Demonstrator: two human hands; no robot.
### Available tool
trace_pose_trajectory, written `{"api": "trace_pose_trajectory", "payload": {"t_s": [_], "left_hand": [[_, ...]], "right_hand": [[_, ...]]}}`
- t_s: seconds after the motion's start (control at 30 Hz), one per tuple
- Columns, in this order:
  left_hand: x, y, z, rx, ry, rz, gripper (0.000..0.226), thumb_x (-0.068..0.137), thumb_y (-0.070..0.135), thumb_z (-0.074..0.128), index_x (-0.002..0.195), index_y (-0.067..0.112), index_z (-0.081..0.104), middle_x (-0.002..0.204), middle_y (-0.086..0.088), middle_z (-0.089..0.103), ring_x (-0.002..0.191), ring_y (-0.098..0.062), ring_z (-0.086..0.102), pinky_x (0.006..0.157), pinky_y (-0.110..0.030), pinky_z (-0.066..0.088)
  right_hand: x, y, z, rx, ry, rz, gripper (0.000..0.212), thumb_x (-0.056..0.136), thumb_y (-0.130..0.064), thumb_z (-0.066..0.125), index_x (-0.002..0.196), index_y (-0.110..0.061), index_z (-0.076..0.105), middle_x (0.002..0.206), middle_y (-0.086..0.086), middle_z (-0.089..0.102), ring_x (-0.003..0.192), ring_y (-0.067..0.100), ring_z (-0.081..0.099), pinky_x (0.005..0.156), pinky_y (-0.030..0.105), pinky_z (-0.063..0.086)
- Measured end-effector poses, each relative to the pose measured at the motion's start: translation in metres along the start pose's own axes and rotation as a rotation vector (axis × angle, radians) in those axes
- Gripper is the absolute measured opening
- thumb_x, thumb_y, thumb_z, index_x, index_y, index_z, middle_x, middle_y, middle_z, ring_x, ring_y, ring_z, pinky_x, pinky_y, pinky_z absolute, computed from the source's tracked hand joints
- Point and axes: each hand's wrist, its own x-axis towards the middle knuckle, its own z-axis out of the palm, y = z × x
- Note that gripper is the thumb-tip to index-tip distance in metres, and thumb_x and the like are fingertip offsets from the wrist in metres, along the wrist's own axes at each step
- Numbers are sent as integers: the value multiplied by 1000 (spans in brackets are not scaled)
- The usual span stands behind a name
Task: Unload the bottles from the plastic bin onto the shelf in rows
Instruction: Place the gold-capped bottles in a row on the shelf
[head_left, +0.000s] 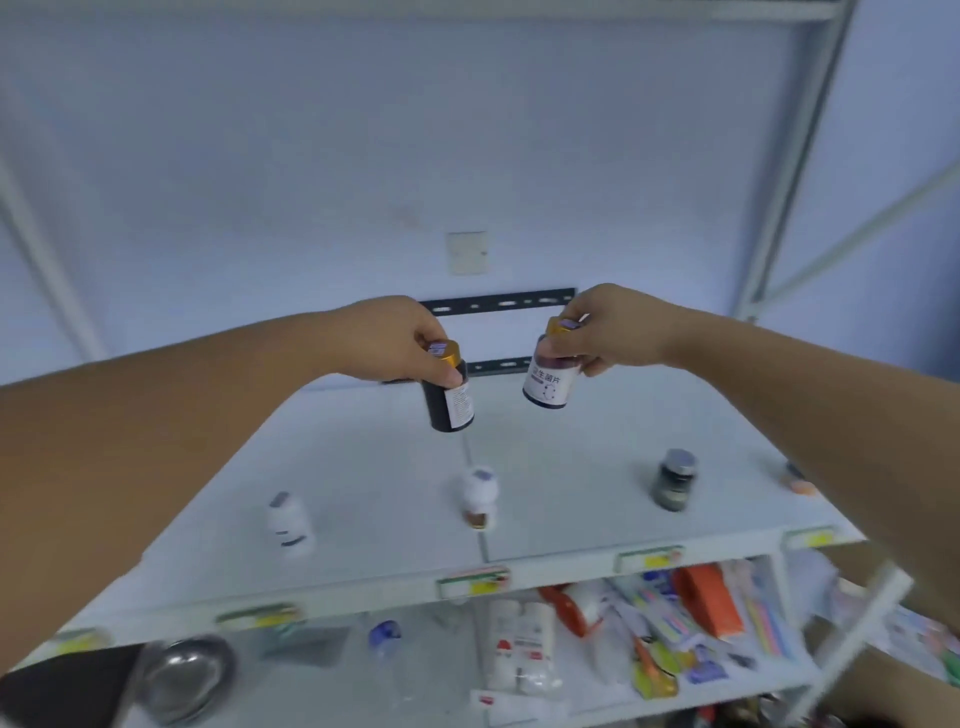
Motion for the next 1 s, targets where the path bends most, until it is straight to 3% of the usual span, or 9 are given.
{"api": "trace_pose_trajectory", "payload": {"t_s": [0.23, 0.37, 0.47, 0.53, 0.63, 0.7, 0.83, 0.93, 1.0], "left_hand": [[-71, -179, -55, -27, 76, -193, 40, 75, 52, 77, 85, 14, 71, 69, 3, 57, 61, -14, 48, 61, -30, 37], [-90, -258, -68, -5, 128, -290, 37, 76, 53, 77, 92, 20, 75, 79, 1, 67, 67, -16, 58, 61, -28, 42], [-96, -310, -65, -12, 147, -357, 32, 77, 52, 76, 91, 24, 74, 85, -1, 69, 73, -19, 62, 62, -28, 42], [-98, -344, -57, -26, 120, -408, 27, 78, 51, 76, 76, 26, 66, 76, 2, 63, 65, -16, 54, 59, -26, 38], [-102, -384, -35, -51, 82, -486, 33, 76, 49, 78, 68, 25, 56, 74, -1, 59, 65, -15, 52, 62, -29, 38], [-105, -406, -18, -81, 75, -534, 32, 75, 49, 79, 70, 25, 58, 80, -4, 65, 71, -18, 58, 66, -30, 42], [-103, -436, 15, -126, 46, -590, 36, 76, 47, 78, 94, 18, 70, 97, -4, 71, 90, -24, 66, 83, -41, 52], [-101, -450, 35, -150, 10, -577, 37, 75, 48, 77, 95, 17, 69, 94, -3, 68, 89, -23, 63, 81, -41, 52], [-102, -459, 46, -158, -22, -554, 35, 74, 48, 78, 96, 23, 68, 94, 3, 65, 88, -17, 61, 80, -36, 51]], "right_hand": [[108, -125, 136, 76, -95, -112, 50, 76, -48, 72, 84, 0, 59, 83, 6, 76, 69, 15, 77, 70, 31, 64], [157, -164, 205, 112, -161, -144, 40, 74, -50, 75, 74, -12, 62, 65, -8, 69, 56, 9, 68, 53, 19, 54], [200, -188, 251, 64, -218, -175, 50, 76, -49, 74, 88, -2, 64, 75, 0, 70, 52, 6, 65, 53, 19, 56], [228, -203, 282, 61, -256, -193, 49, 77, -46, 75, 87, 0, 60, 77, 3, 68, 52, 9, 64, 53, 19, 53], [262, -222, 329, 90, -367, -233, 36, 78, -37, 76, 82, -10, 52, 76, 4, 58, 55, 13, 54, 51, 19, 47], [281, -235, 359, 70, -415, -250, 39, 77, -35, 78, 84, -6, 53, 78, 1, 59, 57, 12, 56, 50, 16, 47], [304, -254, 408, 69, -501, -259, 31, 75, -31, 80, 86, -14, 56, 83, 1, 58, 70, 19, 60, 65, 29, 51], [310, -259, 441, 52, -544, -275, 30, 75, -23, 78, 81, -14, 50, 80, 2, 51, 71, 20, 49, 67, 31, 42], [313, -259, 460, -20, -548, -292, 29, 76, -24, 77, 86, -11, 54, 87, 1, 56, 76, 20, 53, 70, 31, 45]]}}
